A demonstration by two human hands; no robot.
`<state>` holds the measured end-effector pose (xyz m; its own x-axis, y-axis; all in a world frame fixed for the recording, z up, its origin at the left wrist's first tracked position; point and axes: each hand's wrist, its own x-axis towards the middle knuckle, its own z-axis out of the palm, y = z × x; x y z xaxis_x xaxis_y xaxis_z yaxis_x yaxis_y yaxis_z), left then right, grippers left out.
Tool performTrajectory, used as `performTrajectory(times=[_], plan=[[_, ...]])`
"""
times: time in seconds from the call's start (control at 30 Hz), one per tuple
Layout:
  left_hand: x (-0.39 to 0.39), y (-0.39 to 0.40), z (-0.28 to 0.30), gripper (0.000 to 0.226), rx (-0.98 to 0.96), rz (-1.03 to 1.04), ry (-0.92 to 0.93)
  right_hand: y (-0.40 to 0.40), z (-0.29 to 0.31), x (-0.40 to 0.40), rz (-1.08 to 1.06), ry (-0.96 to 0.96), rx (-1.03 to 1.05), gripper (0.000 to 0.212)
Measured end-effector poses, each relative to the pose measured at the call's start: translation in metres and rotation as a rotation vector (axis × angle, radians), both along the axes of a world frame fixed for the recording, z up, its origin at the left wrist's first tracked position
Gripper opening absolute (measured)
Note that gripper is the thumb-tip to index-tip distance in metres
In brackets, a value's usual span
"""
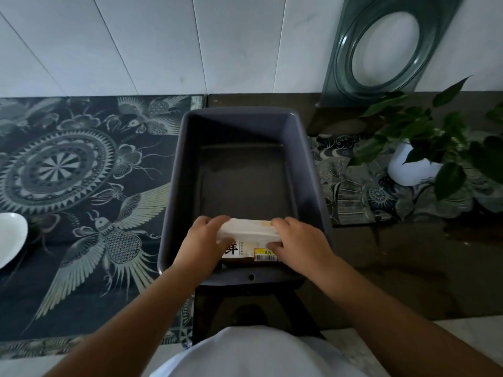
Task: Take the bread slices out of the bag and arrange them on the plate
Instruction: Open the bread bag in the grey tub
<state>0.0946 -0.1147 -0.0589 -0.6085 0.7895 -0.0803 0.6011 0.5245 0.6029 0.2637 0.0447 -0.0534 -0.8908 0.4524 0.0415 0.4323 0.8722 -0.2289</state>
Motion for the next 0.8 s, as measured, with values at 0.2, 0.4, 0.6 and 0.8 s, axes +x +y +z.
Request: performTrajectory(times=[0.2, 0.4, 0.6, 0.8], plan=[[-0.006, -0.004, 0.013, 0.042, 0.062, 0.123, -0.175, -0.004, 0.006, 0.003, -0.271, 0.08, -0.376, 0.043], [-0.002, -0.011, 0.014, 0.048, 0.134, -0.059, 0.027, -0.01, 0.009, 0.002, -0.155, 0.18, -0.438, 0.051], [-0.02, -0.005, 0.023, 0.017, 0.135, -0.126, -0.057, 0.004, 0.022, -0.003, -0.148, 0.199, -0.409, 0.011], [-0.023, -0.004, 0.026, 0.02, 0.165, -0.29, 0.048, 0.01, 0.019, -0.006, -0.045, 0.214, -0.222, 0.015]])
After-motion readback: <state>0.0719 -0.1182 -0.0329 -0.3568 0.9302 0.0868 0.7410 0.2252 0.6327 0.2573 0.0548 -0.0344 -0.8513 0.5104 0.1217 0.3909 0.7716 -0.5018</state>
